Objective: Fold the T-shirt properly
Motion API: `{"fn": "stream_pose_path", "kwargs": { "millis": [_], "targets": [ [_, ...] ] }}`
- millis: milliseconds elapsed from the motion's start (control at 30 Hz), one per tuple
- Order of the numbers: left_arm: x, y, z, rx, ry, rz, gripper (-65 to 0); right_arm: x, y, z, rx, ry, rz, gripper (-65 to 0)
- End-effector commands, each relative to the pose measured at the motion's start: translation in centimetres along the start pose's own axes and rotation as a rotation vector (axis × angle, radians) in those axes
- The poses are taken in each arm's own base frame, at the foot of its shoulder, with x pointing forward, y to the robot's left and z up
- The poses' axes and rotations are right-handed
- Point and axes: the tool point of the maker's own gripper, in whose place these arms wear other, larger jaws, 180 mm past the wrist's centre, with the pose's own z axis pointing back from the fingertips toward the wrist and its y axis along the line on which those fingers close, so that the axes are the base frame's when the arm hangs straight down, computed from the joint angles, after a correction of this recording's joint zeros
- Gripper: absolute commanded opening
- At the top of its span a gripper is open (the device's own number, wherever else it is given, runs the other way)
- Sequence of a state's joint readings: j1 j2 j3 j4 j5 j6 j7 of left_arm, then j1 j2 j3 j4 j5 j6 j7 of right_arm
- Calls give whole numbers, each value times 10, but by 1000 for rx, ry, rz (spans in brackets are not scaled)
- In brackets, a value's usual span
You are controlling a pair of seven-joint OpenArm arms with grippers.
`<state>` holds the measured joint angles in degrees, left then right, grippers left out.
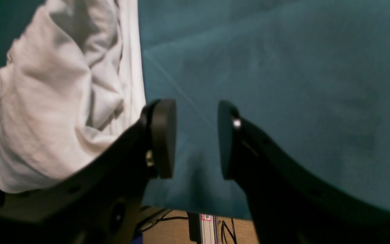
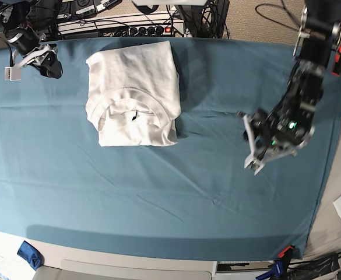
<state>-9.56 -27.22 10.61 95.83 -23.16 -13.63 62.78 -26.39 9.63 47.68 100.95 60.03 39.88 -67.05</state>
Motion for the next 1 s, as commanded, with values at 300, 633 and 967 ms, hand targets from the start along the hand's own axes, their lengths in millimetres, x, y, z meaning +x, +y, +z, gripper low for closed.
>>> {"fn": "stream_pose_path", "kwargs": {
  "millis": [300,633,967],
  "targets": [
    [-92,-10,74,64,26,52,-451,12,1,5,6,-29,25,-438],
    [-179,-64,134,29,171,164,-451,2,-6,13,-12,28,43,-438],
    [-244,-142,151,-192,324,307,-451,-54,-22,51,-73,220,26,-438]
  ]
}}
